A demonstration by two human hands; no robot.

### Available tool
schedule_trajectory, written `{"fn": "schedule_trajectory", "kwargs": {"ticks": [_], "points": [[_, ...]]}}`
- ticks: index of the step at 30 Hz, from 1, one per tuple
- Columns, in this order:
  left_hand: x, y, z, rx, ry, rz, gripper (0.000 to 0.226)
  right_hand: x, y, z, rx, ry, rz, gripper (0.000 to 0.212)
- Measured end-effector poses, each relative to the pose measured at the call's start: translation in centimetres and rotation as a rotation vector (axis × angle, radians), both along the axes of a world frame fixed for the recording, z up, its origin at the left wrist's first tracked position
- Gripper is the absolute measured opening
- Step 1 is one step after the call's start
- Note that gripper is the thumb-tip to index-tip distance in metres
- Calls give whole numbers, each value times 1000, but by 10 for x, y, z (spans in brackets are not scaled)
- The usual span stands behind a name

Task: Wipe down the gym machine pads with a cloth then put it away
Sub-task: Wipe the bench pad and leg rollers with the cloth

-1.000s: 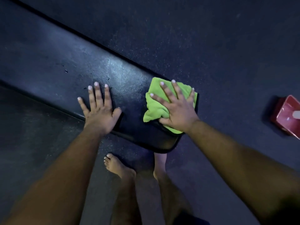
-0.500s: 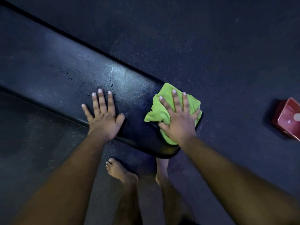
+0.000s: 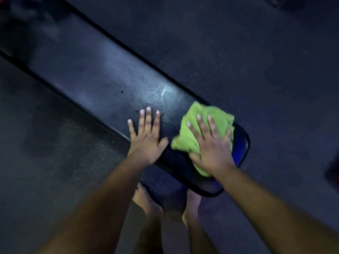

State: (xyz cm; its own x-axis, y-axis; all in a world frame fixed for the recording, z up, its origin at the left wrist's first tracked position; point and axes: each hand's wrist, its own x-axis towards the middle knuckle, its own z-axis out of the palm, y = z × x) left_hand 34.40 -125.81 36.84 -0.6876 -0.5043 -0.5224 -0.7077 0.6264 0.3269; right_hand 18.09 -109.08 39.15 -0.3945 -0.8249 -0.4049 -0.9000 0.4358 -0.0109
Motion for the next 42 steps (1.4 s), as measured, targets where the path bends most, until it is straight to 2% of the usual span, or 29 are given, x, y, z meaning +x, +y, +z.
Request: {"fn": "schedule_trajectory", "kwargs": {"ticks": [3,7,9,11,14,16,18,23,25,29,32,35,37,39,42], "points": [[20,-7,-4,-110,102,10,90,-7,19,4,82,-17,90,97],[53,-33,-17,-253,140,198,97,-9,-102,-13,-20,33,74,88],[61,-46,-20,-237,122,263,101,4,-172,-15,-39,3,114,87],[69,-57,-20,-205,107,297,103,17,-198,-17,-53,8,147,87],[76,-64,-17,-184,89,264,106,29,-123,-13,-47,37,261,96],[80,-69,-15,-184,69,244,108,36,-59,0,29,23,307,105],[83,-74,-18,-187,82,256,110,34,-54,0,70,35,286,105],[104,-97,-26,-223,211,372,84,79,-225,-23,-29,37,293,94],[113,-109,-21,-170,203,398,83,89,-254,-24,-18,28,312,93],[118,-117,-8,-96,172,345,86,58,-165,-14,16,27,343,98],[115,-123,-4,-93,145,288,85,32,-125,2,142,19,177,99],[112,-134,-7,-144,159,311,83,42,-192,-8,77,76,125,95],[111,-143,-11,-164,180,366,82,59,-269,-21,-13,63,180,92],[110,-157,-13,-165,172,413,82,73,-335,-24,-15,53,258,91],[110,-179,-8,-164,135,448,84,65,-338,-23,-28,23,325,91]]}}
